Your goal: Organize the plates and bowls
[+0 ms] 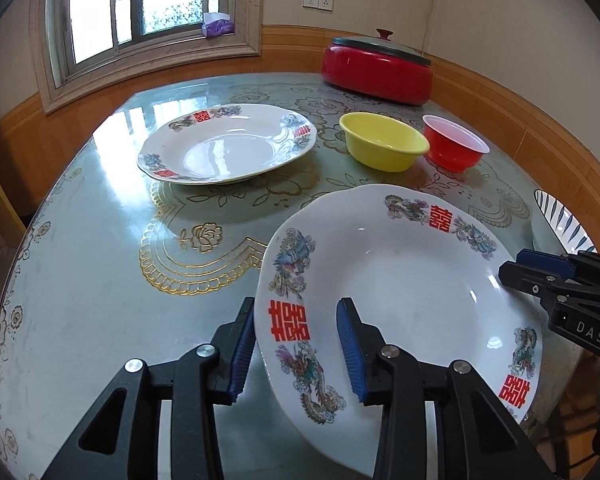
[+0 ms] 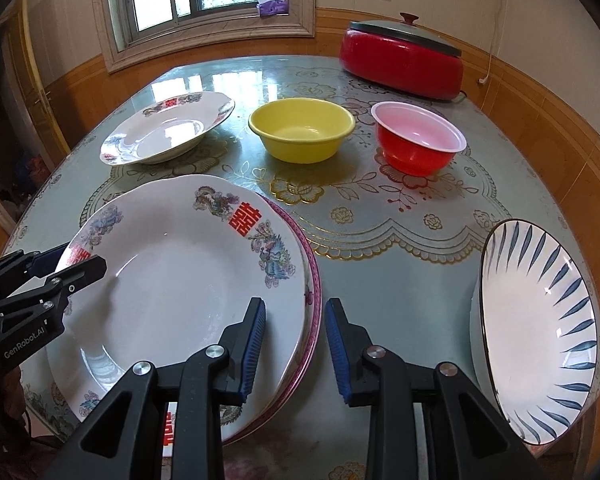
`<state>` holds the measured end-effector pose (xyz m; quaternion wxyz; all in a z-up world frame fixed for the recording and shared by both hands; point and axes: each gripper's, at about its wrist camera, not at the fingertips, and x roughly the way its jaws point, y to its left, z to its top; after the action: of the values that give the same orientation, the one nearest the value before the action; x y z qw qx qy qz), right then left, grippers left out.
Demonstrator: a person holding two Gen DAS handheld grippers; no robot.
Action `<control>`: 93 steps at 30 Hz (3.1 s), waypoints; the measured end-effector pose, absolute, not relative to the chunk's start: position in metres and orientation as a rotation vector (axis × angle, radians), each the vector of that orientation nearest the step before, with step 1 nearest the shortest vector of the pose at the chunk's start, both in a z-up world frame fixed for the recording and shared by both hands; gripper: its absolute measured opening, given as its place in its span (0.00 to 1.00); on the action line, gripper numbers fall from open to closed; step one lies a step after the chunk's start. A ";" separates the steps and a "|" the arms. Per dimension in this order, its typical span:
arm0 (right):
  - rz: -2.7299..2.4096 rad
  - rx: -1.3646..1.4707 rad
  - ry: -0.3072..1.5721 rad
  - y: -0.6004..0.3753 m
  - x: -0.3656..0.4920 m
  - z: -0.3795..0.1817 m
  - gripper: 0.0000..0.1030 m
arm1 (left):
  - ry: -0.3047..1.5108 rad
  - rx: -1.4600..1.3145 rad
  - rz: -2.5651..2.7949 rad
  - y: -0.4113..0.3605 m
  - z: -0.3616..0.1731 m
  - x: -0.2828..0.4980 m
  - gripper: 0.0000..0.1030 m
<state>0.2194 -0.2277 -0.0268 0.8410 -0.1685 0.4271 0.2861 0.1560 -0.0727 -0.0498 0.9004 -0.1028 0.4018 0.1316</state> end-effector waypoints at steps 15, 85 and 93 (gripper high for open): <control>0.559 -0.305 0.846 -0.202 0.220 -0.004 0.30 | 0.787 -0.235 0.284 -0.049 -0.032 0.145 0.54; 0.470 0.199 1.196 -0.057 0.335 -0.043 0.31 | 0.810 -0.334 -0.125 0.187 -0.035 0.296 0.57; 0.494 0.175 1.201 -0.042 0.341 -0.049 0.31 | 0.785 -0.342 -0.131 0.193 -0.035 0.319 0.57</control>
<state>0.3411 -0.0416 -0.0491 0.7929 0.0813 0.5585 0.2298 0.3187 0.1930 -0.0349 0.9076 -0.1659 0.3805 -0.0634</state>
